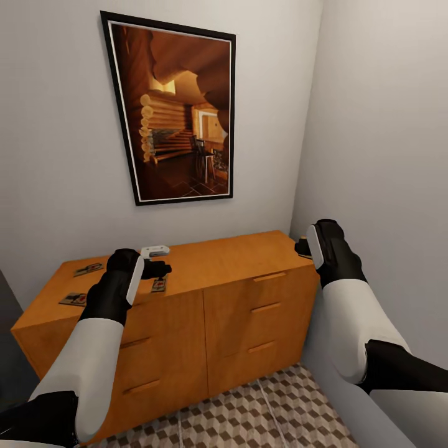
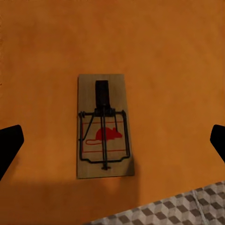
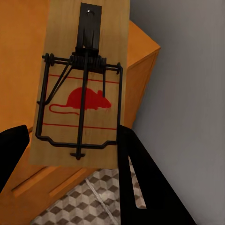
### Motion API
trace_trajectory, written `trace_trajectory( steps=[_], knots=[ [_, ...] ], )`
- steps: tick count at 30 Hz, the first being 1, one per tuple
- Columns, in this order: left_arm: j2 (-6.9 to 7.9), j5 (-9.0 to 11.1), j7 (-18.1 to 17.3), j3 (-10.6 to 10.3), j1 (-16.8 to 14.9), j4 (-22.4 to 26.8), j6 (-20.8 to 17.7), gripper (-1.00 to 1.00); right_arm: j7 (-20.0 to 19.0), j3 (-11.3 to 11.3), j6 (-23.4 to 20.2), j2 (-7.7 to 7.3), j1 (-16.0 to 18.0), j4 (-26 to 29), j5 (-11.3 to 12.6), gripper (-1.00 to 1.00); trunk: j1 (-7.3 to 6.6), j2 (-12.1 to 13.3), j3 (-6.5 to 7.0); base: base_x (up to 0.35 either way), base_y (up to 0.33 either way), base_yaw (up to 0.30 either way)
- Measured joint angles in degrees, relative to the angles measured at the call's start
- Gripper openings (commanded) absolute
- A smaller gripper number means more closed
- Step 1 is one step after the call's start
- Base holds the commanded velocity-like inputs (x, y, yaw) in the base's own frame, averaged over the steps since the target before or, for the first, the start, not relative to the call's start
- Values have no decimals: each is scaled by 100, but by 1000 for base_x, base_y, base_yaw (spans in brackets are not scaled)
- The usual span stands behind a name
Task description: Take the four mousetraps from the cabinet in the bathroom and place them on the bathroom floor. Make sure all four end up on the same floor surface, and ensure that at least two of them are either under or directly next to the same bathroom sink.
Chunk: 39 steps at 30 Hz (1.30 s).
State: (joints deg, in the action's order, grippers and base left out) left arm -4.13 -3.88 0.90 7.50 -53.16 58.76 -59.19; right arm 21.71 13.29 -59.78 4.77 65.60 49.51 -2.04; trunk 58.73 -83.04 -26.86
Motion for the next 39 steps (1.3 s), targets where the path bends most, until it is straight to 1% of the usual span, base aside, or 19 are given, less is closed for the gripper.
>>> trace_trajectory(
  steps=[10,18,27,32,39],
  knots=[
    [17,-12,13,0,3,-41,0,100,-5,1,0,0,0,-9,4,-100,0,0,0,0,0,0],
    [34,-17,47,7,3,-276,16,100,-4,-1,0,0,0,-15,12,-100,0,0,0,0,0,0],
    [40,-19,288,9,0,-479,25,100,-5,-1,0,3,0,-20,28,-100,0,0,0,0,0,0],
    [41,-9,344,19,-1,-678,33,100,-7,-2,0,3,-14,-151,21,-100,0,0,0,0,0,0],
    [52,-4,356,22,-1,-744,66,100,-7,2,-1,-3,-17,-353,6,-100,0,0,0,0,0,0]
  ],
)
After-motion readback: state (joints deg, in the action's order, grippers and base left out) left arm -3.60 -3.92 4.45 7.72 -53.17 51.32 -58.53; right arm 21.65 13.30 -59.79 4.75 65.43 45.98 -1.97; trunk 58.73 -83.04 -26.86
